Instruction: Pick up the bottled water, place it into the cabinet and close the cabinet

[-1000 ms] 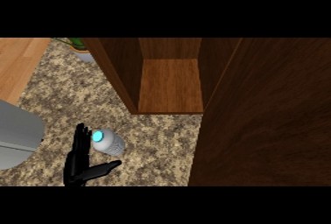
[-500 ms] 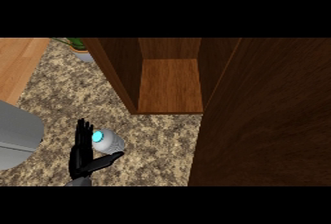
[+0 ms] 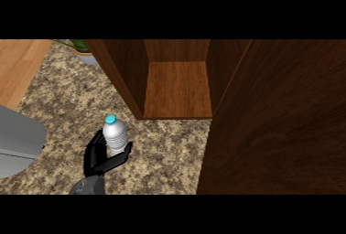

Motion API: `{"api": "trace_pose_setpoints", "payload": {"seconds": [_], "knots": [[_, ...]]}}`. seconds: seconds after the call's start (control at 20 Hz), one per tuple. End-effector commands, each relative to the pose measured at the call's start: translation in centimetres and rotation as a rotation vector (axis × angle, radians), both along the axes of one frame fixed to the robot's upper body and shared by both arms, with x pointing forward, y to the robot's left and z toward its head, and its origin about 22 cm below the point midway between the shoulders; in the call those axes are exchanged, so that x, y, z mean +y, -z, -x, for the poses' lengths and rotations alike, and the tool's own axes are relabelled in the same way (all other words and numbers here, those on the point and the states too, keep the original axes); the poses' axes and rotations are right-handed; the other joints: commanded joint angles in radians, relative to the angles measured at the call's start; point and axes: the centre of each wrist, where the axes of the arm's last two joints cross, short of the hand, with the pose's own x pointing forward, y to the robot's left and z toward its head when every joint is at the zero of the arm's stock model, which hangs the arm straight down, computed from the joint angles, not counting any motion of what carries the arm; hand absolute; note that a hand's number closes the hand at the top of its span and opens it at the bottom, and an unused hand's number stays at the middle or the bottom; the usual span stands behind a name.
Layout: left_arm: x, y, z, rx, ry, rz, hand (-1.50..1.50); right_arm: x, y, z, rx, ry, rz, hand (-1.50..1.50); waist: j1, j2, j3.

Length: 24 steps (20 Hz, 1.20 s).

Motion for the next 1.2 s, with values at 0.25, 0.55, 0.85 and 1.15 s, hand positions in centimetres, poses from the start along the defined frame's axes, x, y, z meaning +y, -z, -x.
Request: {"api": "trace_pose_setpoints", "payload": {"seconds": [0.25, 0.55, 0.85, 1.15], "knots": [[-0.3, -1.8, -2.9, -0.098, 0.208, -0.221, 1.50, -0.2, -2.0, 1.6, -0.053, 0.035, 0.028, -1.50, -0.002, 0.000, -0.001], [-2.0, -3.3, -3.6, -0.207, 0.228, -0.205, 1.50, -0.6, -1.8, 1.5, -0.027, 0.037, 0.019, -1.50, 0.012, -0.002, 0.001], [-5.8, -6.3, -4.7, -0.202, 0.279, -0.068, 1.50, -0.8, -0.8, 1.6, -0.030, 0.035, 0.015, -1.50, 0.011, -0.005, 0.001], [-9.7, -9.8, -4.5, -0.194, 0.317, 0.036, 1.50, -0.6, -1.0, 0.8, -0.055, 0.037, 0.020, -1.50, 0.010, -0.005, 0.001]]}}
